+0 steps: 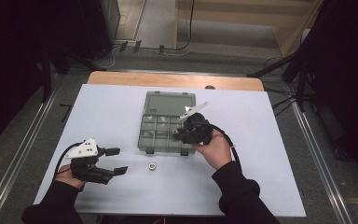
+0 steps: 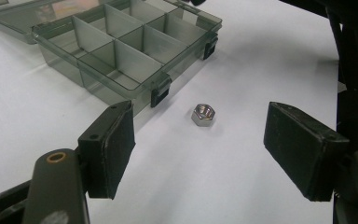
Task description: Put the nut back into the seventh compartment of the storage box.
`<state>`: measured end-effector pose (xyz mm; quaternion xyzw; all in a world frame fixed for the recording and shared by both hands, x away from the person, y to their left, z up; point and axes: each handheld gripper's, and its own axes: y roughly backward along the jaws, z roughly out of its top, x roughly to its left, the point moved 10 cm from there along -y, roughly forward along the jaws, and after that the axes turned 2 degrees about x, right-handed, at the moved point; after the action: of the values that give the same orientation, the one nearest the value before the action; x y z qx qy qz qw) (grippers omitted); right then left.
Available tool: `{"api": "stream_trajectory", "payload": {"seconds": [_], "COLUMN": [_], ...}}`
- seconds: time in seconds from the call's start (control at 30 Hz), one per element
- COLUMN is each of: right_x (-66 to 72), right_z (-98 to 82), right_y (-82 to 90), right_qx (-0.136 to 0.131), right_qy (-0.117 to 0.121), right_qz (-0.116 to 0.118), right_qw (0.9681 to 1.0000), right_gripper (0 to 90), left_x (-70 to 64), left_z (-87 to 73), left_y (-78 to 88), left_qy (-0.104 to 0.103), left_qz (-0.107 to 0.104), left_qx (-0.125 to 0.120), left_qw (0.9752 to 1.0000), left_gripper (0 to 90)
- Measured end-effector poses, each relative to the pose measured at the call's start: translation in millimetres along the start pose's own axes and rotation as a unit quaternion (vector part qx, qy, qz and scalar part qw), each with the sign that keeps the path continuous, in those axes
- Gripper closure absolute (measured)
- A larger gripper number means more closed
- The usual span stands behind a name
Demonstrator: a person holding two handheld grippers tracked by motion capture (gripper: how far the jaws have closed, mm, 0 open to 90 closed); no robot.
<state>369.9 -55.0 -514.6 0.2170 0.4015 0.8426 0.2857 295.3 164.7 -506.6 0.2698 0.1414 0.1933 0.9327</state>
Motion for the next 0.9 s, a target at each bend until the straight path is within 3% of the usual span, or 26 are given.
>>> {"api": "stream_trajectory", "payload": {"seconds": [0.27,0.57,0.63,0.73,0.9], "right_x": [3.1,2.1,2.5,3.6,11.4], "right_z": [-9.3,-12.3,-12.8,-8.1,-4.9], "right_y": [-13.7,-18.3,-17.9,-11.2,-3.3], "right_qx": [0.022,0.028,0.030,0.004,-0.026], "right_qy": [-0.001,0.006,0.012,0.020,0.025], "right_qz": [0.006,0.001,-0.001,-0.003,0.010], "right_qw": [0.9997,0.9996,0.9995,0.9998,0.9993], "right_gripper": [71.4,70.4,58.9,40.8,34.0], "left_x": [-0.7,-0.7,-0.8,-1.3,-0.8], "left_z": [-0.2,0.0,0.1,0.6,0.4], "left_y": [0.2,0.4,0.4,0.4,0.5], "left_qy": [-0.001,-0.001,-0.001,-0.001,0.001], "left_qz": [0.000,0.000,0.000,-0.001,-0.002], "left_qx": [0.002,0.001,0.001,-0.001,-0.001], "left_qw": [1.0000,1.0000,1.0000,1.0000,1.0000], "left_gripper": [25.0,25.1,25.0,25.0,25.1]}}
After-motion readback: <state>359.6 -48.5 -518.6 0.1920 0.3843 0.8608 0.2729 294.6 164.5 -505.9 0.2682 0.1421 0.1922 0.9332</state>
